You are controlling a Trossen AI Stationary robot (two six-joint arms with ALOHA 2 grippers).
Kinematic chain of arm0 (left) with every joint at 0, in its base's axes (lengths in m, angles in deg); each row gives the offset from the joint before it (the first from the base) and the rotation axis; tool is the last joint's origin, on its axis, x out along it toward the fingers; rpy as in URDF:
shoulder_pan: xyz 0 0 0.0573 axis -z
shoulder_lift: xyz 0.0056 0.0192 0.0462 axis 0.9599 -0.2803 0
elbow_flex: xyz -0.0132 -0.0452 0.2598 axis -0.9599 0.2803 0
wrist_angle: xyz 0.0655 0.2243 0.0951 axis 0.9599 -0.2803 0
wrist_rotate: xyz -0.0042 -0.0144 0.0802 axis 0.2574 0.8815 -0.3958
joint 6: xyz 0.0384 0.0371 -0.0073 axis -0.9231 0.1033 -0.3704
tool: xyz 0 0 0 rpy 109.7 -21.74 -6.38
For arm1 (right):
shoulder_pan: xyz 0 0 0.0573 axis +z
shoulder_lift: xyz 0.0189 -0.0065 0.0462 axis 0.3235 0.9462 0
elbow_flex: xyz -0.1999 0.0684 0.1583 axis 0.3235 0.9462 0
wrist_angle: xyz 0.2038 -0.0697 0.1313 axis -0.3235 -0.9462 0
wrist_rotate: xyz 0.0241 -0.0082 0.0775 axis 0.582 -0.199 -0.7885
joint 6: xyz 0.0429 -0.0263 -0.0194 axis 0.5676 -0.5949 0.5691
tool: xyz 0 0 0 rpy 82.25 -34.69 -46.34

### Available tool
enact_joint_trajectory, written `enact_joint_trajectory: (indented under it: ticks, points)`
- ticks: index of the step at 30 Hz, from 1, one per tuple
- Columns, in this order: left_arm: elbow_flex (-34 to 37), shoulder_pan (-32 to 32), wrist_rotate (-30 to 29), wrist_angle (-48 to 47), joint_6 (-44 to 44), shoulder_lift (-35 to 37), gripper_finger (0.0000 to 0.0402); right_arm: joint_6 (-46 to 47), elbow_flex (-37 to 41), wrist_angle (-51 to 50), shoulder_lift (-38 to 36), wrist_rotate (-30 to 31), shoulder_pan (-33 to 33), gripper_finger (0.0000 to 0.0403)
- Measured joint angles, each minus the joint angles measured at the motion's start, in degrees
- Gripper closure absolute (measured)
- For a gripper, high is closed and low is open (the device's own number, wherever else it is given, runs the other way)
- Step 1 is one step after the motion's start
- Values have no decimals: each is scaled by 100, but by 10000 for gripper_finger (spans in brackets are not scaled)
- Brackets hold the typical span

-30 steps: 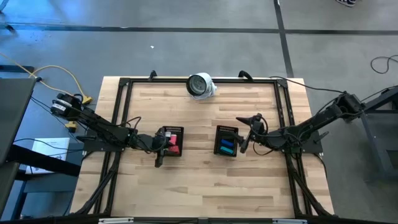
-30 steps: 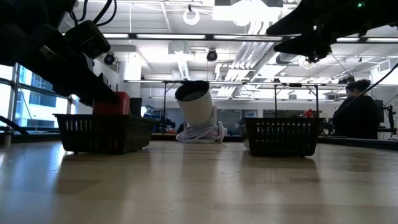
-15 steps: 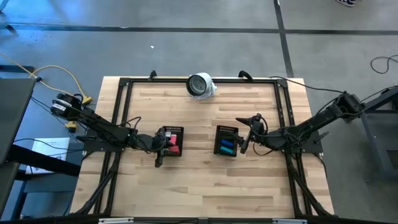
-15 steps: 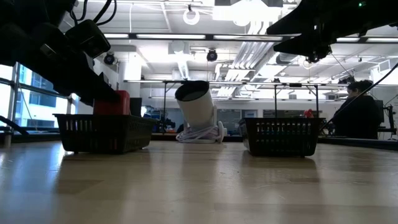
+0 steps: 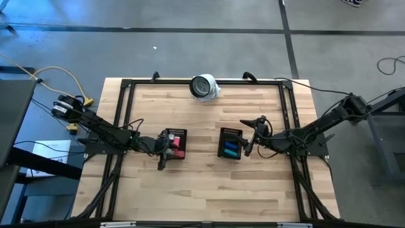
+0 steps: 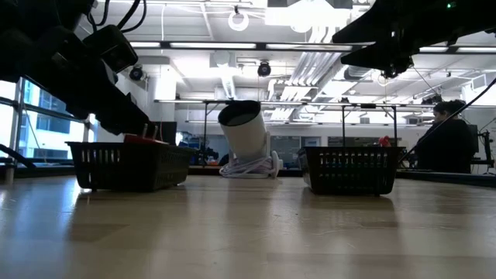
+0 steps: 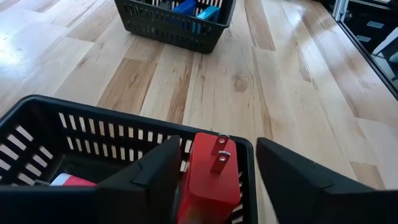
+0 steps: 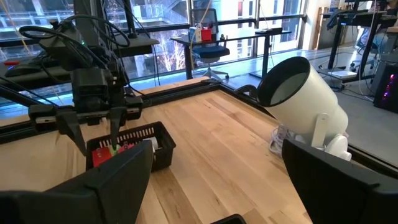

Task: Pick & Place Office items
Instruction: Return to Home Position

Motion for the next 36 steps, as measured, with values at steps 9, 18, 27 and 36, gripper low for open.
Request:
enact_joint_trajectory:
  ticks: [9,18,27,36]
  points:
    - [0,0,-2,359,-277,3,165,-52,0,22,1,2,0,57]
    - [2,31,-287,-53,-1487,1365,165,-1211,-2,305,-653,480,447,57]
    - [6,87,-643,-1653,-2108,4412,168,-2082,-4,-91,-1875,1213,1610,86]
    - [6,390,-625,-2609,-2494,5877,291,-1818,-2,-1199,-2343,1388,2543,274]
